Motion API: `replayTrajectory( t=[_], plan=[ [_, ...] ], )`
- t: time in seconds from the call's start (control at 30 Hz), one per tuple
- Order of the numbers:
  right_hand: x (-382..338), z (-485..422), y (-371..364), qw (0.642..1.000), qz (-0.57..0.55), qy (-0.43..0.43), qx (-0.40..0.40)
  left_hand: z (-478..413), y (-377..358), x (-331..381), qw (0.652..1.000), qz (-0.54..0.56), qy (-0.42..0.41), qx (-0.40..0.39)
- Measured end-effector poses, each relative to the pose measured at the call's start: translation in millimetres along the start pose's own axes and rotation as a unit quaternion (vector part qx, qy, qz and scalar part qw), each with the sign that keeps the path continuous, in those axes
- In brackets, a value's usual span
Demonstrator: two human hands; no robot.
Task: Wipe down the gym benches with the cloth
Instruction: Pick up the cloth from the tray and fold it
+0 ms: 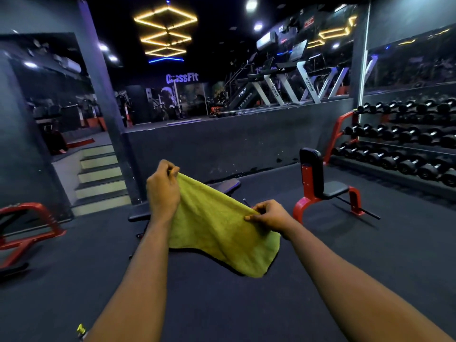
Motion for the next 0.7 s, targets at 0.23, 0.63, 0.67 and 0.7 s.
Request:
replayTrajectory(
  t=[0.23,0.63,0.67,0.7],
  plan=[
    [27.2,-2.9,17.8,0.995,0.069,-0.071,0.028,-4.3,40.3,-20.6,0.994,-0.026,0.041,0.095],
    [22.2,-4.7,45.7,0.975,-0.136,-0.129,0.121,-3.9,52.6,-48.9,0.99,-0.048,0.083,0.102],
    [19.6,-4.8,47.0,0.972,-0.154,-0.127,0.128,-3.9,53.2,-50.8,0.989,-0.052,0.094,0.103],
    [17.0,-3.6,48.5,0.967,-0.17,-0.129,0.137,-4.1,54.0,-52.6,0.988,-0.054,0.105,0.103]
  ],
)
Point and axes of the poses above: each hand's wrist, its own z-axis away from the middle knuckle, its own y-axis out of the back of the hand, x = y × z, the point moved 9 cm from there along -z, towards the middle knuckle, and after that the axes turned 5 degrees about y, right-handed, at the moved point
